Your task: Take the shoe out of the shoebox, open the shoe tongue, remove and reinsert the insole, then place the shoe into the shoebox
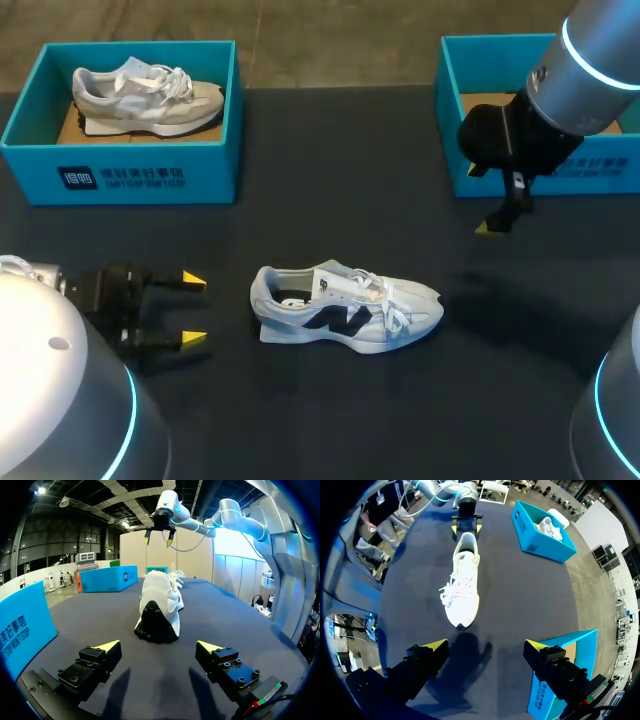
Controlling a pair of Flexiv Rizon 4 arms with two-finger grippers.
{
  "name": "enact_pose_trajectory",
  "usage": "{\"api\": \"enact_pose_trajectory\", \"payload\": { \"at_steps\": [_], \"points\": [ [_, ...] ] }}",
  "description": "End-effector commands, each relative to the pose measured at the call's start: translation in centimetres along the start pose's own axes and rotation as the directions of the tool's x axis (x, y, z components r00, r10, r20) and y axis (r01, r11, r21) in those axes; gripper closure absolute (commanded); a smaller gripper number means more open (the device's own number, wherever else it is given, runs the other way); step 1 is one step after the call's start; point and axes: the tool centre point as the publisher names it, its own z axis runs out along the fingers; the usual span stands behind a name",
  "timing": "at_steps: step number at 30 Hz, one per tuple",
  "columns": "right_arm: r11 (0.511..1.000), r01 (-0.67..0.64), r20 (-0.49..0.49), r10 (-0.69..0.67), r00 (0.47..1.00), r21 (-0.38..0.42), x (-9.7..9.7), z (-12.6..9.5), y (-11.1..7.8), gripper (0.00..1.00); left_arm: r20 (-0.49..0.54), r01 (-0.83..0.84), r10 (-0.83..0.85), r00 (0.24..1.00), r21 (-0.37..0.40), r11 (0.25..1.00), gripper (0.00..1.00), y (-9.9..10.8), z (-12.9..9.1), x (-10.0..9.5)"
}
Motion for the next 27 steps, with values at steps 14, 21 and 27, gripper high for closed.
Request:
{"api": "enact_pose_trajectory", "payload": {
  "at_steps": [14, 21, 27],
  "points": [
    [1.0, -0.001, 0.001, 0.001, 1.0, 0.002, 0.0, 0.2, 0.1, 0.0, -0.032, 0.045, -0.044, 0.999, 0.026, 0.999, 0.0, -1.2, 4.7, 0.2],
    [1.0, -0.001, 0.001, 0.001, 1.0, 0.002, 0.0, 0.2, 0.1, 0.0, -0.047, 0.029, -0.028, 0.999, 0.031, 0.999, 0.0, -1.3, 6.7, 0.8],
    [1.0, -0.001, 0.001, 0.001, 1.0, 0.002, 0.0, 0.2, 0.1, 0.0, -0.05, 0.016, -0.014, 0.999, 0.04, 0.999, 0.0, -1.7, 7.9, 0.4]
  ]
}}
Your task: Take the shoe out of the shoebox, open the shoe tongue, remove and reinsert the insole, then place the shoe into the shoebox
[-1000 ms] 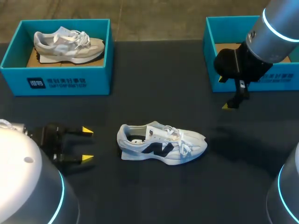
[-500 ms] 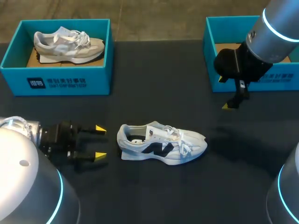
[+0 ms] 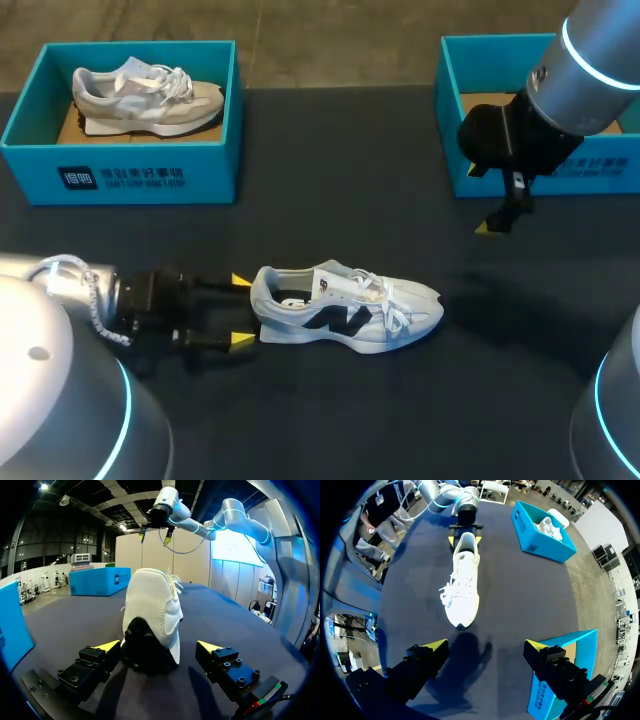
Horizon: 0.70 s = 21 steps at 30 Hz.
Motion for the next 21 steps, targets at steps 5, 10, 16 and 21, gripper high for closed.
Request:
{"api": "enact_pose_trajectory", "payload": {
  "at_steps": [5, 10, 16, 21],
  "points": [
    [1.0, -0.001, 0.001, 0.001, 1.0, 0.002, 0.0, 0.2, 0.1, 0.0, -0.004, -0.013, 0.013, 1.0, 0.003, 1.0, 0.0, -0.3, 1.5, -1.0],
    [1.0, -0.001, 0.001, 0.001, 1.0, 0.002, 0.0, 0.2, 0.1, 0.0, -0.012, -0.014, 0.013, 1.0, -0.003, 1.0, 0.0, -0.4, 2.1, -1.4],
    [1.0, -0.001, 0.001, 0.001, 1.0, 0.002, 0.0, 0.2, 0.1, 0.0, -0.019, 0.003, -0.003, 1.0, 0.005, 1.0, 0.0, -0.6, 2.6, -1.3],
    [1.0, -0.001, 0.001, 0.001, 1.0, 0.002, 0.0, 0.2, 0.1, 0.0, -0.029, 0.02, -0.02, 0.999, 0.015, 1.0, 0.0, -0.5, 3.1, -1.0]
  ]
}}
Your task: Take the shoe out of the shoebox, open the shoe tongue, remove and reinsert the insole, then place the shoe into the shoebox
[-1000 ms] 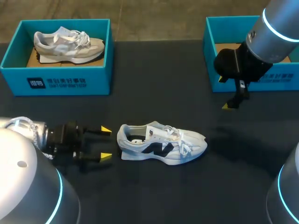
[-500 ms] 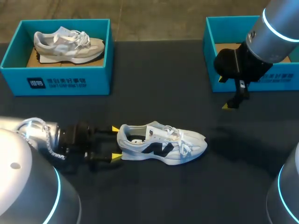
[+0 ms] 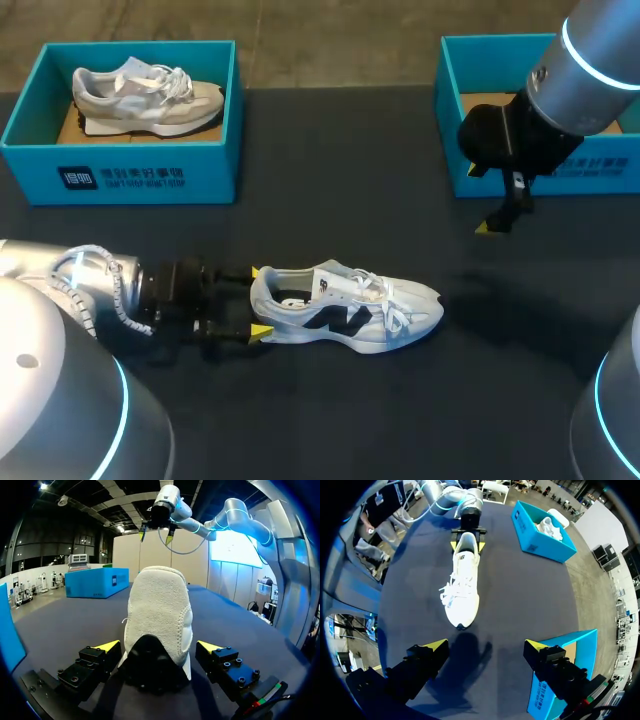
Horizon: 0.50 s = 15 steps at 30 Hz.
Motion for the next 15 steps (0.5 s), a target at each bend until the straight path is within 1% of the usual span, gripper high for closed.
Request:
{"api": "enact_pose_trajectory", "payload": {
  "at_steps": [1, 7, 15],
  "points": [
    [1.0, -0.001, 0.001, 0.001, 1.0, 0.002, 0.0, 0.2, 0.1, 0.0, 0.0, 0.009, -0.009, 1.0, 0.007, 1.0, 0.0, 0.1, 0.6, 0.0],
    [1.0, -0.001, 0.001, 0.001, 1.0, 0.002, 0.0, 0.2, 0.1, 0.0, -0.011, 0.029, -0.028, 1.0, 0.037, 0.999, 0.0, 0.1, 1.6, 0.0],
    [1.0, -0.001, 0.001, 0.001, 1.0, 0.002, 0.0, 0.2, 0.1, 0.0, -0.005, 0.03, -0.03, 1.0, 0.021, 0.999, 0.0, 0.4, 2.6, 0.0]
  ]
}}
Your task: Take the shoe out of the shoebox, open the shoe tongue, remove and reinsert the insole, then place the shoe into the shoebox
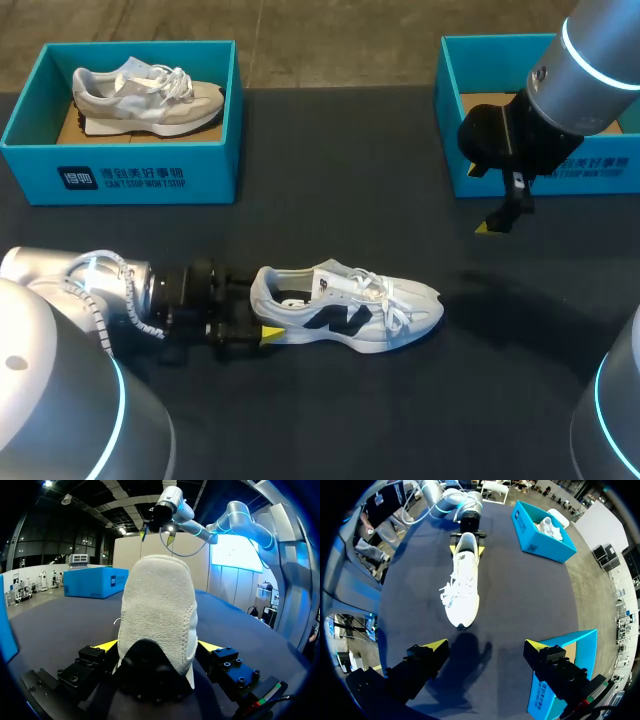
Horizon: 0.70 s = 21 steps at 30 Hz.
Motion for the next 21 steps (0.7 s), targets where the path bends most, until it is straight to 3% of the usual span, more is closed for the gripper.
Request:
{"api": "enact_pose_trajectory", "payload": {
  "at_steps": [1, 5, 6, 9, 10, 11, 12, 21],
  "points": [
    [1.0, -0.001, 0.001, 0.001, 1.0, 0.002, 0.01, 0.15, 0.06, 0.0, 0.006, -0.002, 0.002, 1.0, -0.009, 1.0, 0.0, 0.25, 0.9, 0.0],
    [1.0, -0.001, 0.001, 0.001, 1.0, 0.002, 0.01, 0.15, 0.06, 0.0, 0.011, -0.014, 0.014, 1.0, -0.032, 0.999, 0.0, 0.59, 1.28, -0.02],
    [1.0, -0.001, 0.001, 0.001, 1.0, 0.002, 0.01, 0.15, 0.06, 0.0, 0.013, -0.013, 0.013, 1.0, -0.032, 0.999, 0.09, 0.65, 1.34, -0.03],
    [1.0, -0.001, 0.001, 0.001, 1.0, 0.002, 0.01, 0.15, 0.06, 0.0, 0.016, -0.015, 0.016, 1.0, -0.048, 0.999, 0.56, 0.86, 1.4, -0.12],
    [1.0, -0.001, 0.001, 0.001, 1.0, 0.002, 0.01, 0.15, 0.06, 0.0, 0.016, -0.015, 0.016, 1.0, -0.051, 0.999, 0.64, 0.93, 1.4, -0.16],
    [1.0, -0.001, 0.001, 0.001, 1.0, 0.002, 0.01, 0.15, 0.06, 0.0, 0.018, -0.015, 0.016, 1.0, -0.054, 0.998, 0.88, 0.97, 1.38, -0.23],
    [1.0, -0.001, 0.001, 0.001, 1.0, 0.002, 0.01, 0.15, 0.06, 0.0, 0.023, -0.014, 0.015, 1.0, -0.055, 0.998, 1.0, 0.96, 1.35, -0.3],
    [1.0, -0.001, 0.001, 0.001, 1.0, 0.002, 0.01, 0.15, 0.06, 0.0, 0.04, -0.017, 0.02, 0.999, -0.068, 0.998, 1.0, 0.91, 0.77, -0.95]
  ]
}}
